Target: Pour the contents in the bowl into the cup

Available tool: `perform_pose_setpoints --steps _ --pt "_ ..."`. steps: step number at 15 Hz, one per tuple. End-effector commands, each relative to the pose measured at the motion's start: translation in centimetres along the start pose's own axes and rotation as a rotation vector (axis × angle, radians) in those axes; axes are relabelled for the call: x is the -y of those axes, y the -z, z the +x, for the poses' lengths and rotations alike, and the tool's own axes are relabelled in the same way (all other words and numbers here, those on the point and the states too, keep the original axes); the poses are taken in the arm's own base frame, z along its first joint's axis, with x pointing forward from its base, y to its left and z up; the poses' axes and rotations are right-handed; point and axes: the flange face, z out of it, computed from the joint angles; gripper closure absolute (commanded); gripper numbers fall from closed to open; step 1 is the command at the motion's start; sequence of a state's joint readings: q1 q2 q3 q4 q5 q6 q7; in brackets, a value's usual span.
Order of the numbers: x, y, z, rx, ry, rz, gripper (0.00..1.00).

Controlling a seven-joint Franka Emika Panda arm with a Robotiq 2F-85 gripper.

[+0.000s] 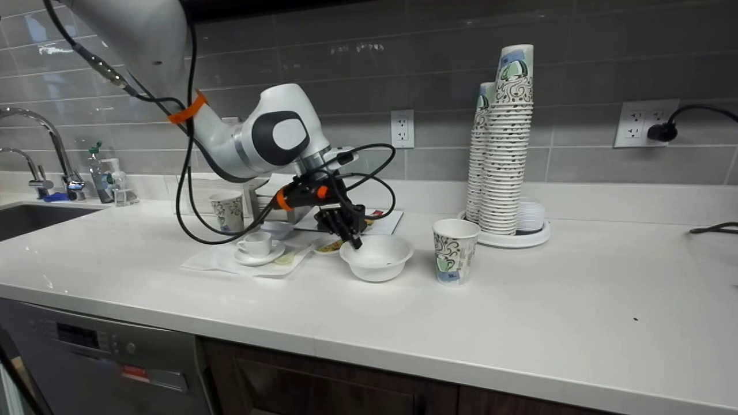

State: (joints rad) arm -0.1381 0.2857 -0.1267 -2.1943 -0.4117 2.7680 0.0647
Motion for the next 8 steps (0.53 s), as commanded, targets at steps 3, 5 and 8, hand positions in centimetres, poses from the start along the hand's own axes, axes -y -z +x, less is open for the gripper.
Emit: perform_pose_setpoints --steps 3,5,8 --pt "-1.2 0.6 0.7 0.001 -0.066 0.025 1.0" --pt "-1.7 1.8 1.4 -0.014 -0.097 0.034 0.98" --pt "-2.2 4.2 2.7 -0.037 -0.137 0.063 0.98"
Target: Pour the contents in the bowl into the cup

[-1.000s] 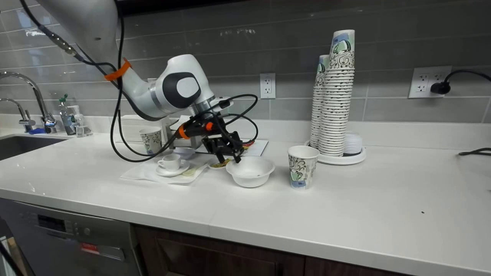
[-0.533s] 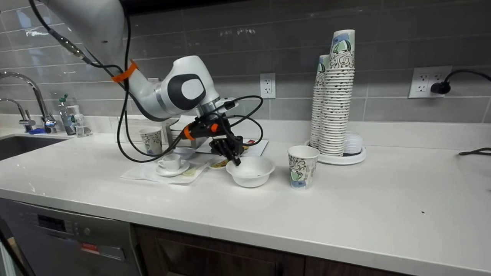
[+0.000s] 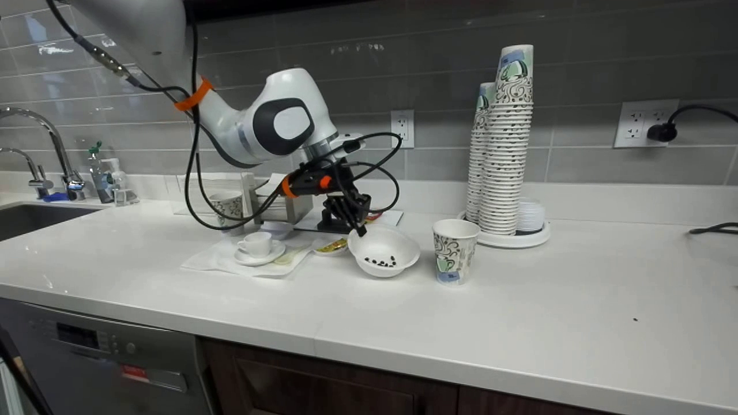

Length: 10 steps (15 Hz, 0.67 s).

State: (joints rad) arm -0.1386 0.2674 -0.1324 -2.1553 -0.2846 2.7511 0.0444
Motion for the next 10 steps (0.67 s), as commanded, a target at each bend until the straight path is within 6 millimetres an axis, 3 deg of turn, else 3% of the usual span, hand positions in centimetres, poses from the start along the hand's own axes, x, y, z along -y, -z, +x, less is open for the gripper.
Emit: perform_pose_setpoints --steps 1,10 --pt "-0.3 3.0 1.7 -0.007 -0.034 0.036 0.98" --pt "-0.9 9.7 5.3 -0.025 -0.084 0.106 0.98"
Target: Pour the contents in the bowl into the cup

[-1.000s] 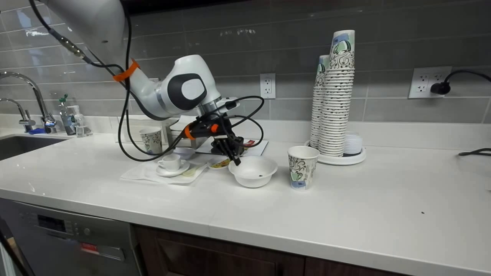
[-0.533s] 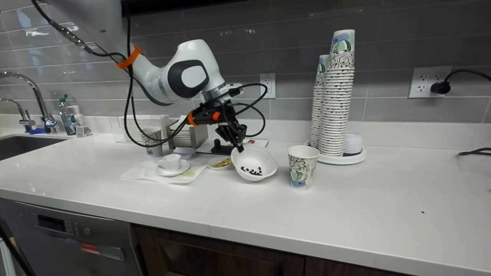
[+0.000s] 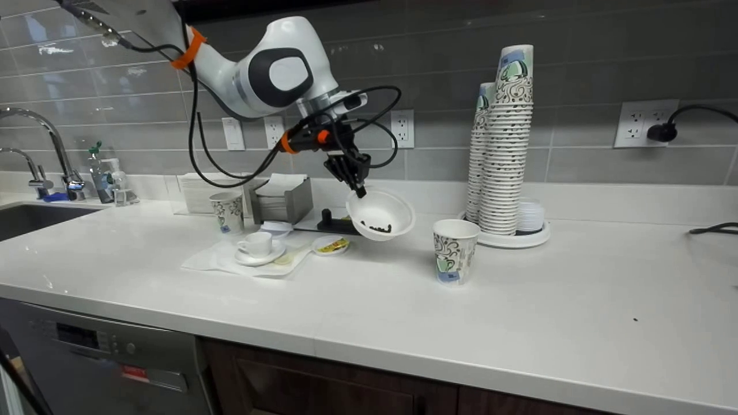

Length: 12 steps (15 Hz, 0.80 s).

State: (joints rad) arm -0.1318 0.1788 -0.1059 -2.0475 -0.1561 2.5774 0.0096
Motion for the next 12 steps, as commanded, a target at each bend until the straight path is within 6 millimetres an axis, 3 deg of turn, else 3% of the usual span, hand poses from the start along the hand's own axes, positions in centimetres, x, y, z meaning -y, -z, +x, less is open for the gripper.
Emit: perform_pose_setpoints --steps 1,4,12 --pt "0.0 3.0 1.4 -0.004 -0.02 0.09 0.98" --pt "-1.4 5.1 2.2 -0.011 -0.065 0.196 0.98" --pt "-8.7 9.9 3.4 -0.036 -0.124 0.24 0.98"
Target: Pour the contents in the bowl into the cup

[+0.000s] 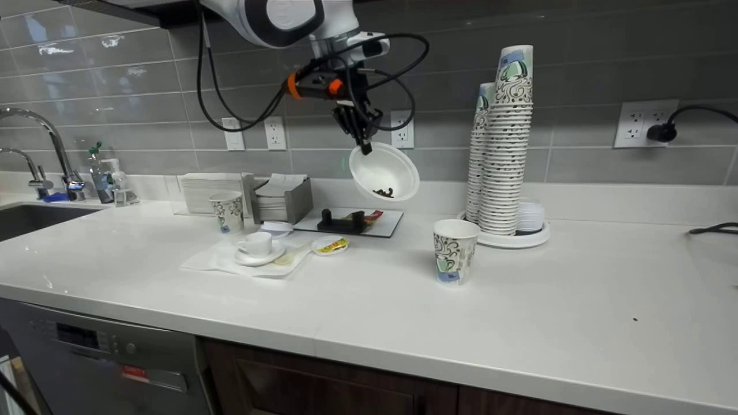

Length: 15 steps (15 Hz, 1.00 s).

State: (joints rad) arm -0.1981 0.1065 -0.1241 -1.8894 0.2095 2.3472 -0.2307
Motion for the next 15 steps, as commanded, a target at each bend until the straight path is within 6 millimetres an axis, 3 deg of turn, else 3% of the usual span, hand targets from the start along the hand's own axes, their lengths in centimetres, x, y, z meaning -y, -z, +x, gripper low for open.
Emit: perform_pose_setpoints --steps 1,7,13,14,15 --pt "-2.6 2.7 0.8 -0.015 -0.012 0.048 0.98" --pt "-7.7 5.0 1.4 -0.028 -0.053 0.088 0.98" --pt "-12.2 5.4 2.0 -0.032 -0.104 0.162 0.98" --pt "-10.9 5.4 0.9 -0.024 -0.095 0.122 0.91" --pt "-11.5 5.4 1.1 -0.027 -0.104 0.129 0.91"
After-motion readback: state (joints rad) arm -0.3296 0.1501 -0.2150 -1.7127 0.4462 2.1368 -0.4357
